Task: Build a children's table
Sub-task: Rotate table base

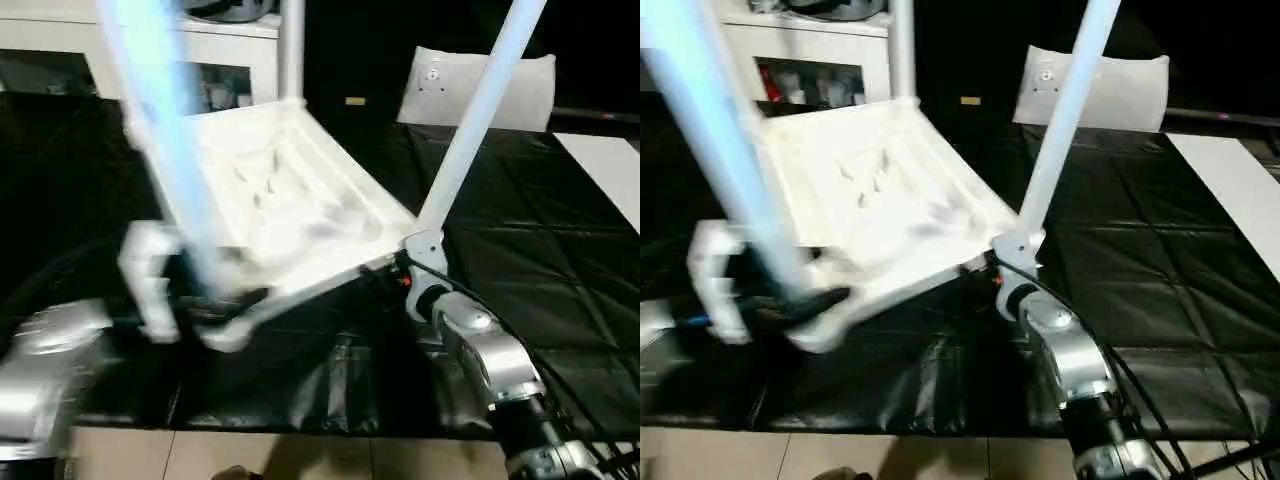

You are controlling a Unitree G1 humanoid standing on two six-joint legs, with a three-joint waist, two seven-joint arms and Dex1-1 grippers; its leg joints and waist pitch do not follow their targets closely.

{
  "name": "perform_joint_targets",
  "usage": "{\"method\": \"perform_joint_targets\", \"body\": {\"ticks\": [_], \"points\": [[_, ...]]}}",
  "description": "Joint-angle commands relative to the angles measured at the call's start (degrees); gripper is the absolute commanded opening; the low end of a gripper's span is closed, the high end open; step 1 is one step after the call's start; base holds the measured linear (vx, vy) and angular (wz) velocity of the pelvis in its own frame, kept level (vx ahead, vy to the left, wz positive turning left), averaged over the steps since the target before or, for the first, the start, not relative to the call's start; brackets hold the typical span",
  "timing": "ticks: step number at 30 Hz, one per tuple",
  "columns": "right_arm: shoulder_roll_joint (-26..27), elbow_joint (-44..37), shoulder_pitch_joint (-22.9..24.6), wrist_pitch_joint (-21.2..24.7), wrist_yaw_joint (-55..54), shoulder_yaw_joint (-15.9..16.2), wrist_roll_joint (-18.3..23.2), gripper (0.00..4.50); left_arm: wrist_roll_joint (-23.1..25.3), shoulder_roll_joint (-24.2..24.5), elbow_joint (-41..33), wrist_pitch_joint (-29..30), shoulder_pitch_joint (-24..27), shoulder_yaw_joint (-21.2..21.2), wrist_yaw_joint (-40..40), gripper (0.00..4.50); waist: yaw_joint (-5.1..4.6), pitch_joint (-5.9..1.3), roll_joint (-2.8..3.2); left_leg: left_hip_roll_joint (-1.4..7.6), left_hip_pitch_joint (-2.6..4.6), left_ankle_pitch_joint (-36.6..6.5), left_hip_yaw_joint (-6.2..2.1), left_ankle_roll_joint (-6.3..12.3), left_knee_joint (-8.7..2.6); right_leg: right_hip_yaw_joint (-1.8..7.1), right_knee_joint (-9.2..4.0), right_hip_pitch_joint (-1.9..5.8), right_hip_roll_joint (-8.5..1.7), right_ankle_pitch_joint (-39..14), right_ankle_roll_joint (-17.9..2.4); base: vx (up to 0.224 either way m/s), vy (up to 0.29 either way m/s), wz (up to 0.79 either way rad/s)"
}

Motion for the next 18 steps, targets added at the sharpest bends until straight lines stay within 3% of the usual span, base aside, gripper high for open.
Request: {"method": "perform_joint_targets", "body": {"ticks": [1, 5, 7, 8, 9, 13, 18], "points": [[2.11, 0.57, -2.31, -1.32, 0.85, 1.87, 0.09, 4.5, -3.58, -1.95, -4.4, 1.65, -1.53, -6.95, -1.82, 4.47, 0.2, -2.81, 0.88, 3.71, 1.53, -11.7, -2.02, -3.79, -4.41, 2.24, -3.63, 1.41, -3.52, 0.86, -11.96, 0.0, 0.0, 0.0], [3.14, 1.77, -2.7, -2.59, 1.11, 2.01, -0.43, 4.5, -3.3, -6.17, -3.41, 1.76, -5.29, -11.61, -2.07, 4.47, -0.67, -2.83, 0.85, 3.75, 1.08, -11.01, -2.15, -3.19, -4.22, 2.41, -3.83, 1.77, -3.6, -0.27, -11.88, 0.0, 0.0, 0.0], [3.35, 2.17, -2.85, -2.9, 1.06, 2.06, -0.63, 4.5, -2.81, -7.6, -2.98, 1.97, -6.39, -13.34, -2.25, 4.47, -0.98, -2.71, 0.76, 3.79, 1.15, -12.11, -2.06, -3.48, -4.17, 2.51, -4.05, 1.59, -3.42, -1.89, -11.78, 0.0, 0.0, 0.0], [3.45, 2.3, -2.9, -3.01, 1.03, 2.0, -0.72, 4.5, -2.44, -8.17, -2.7, 1.87, -6.85, -14.15, -2.26, 4.47, -1.08, -2.74, 1.29, 3.78, 1.26, -12.72, -2.06, -3.62, -4.06, 2.61, -4.11, 1.5, -3.46, -2.77, -11.78, 0.0, 0.0, 0.0], [3.57, 2.35, -2.93, -3.09, 0.94, 1.92, -0.81, 4.5, -1.75, -9.12, -2.06, 1.39, -7.51, -15.34, -2.25, 4.47, -1.32, -2.73, 1.03, 3.81, 1.27, -13.11, -1.99, -3.63, -4.07, 2.63, -4.31, 1.41, -3.31, -3.25, -11.72, 0.0, 0.0, 0.0], [3.74, 2.41, -2.78, -3.59, 0.97, 1.96, -1.39, 4.5, 0.54, -12.01, 0.71, -0.59, -9.73, -18.75, -1.88, 4.47, -1.39, -2.74, 1.01, 3.89, 1.26, -12.89, -1.94, -3.41, -3.86, 2.74, -4.39, 1.39, -3.2, -3.63, -11.96, 0.0, 0.0, 0.0], [4.16, 2.93, -2.82, -4.74, 1.76, 1.79, -2.16, 4.5, 5.23, -14.84, 6.07, -6.46, -12.08, -19.42, 1.53, 4.47, -1.29, -2.78, 1.14, 3.95, 1.37, -11.71, -1.86, -2.6, -3.75, 2.7, -4.26, 1.37, -2.99, -0.84, -12.77, 0.0, 0.0, 0.0]]}}
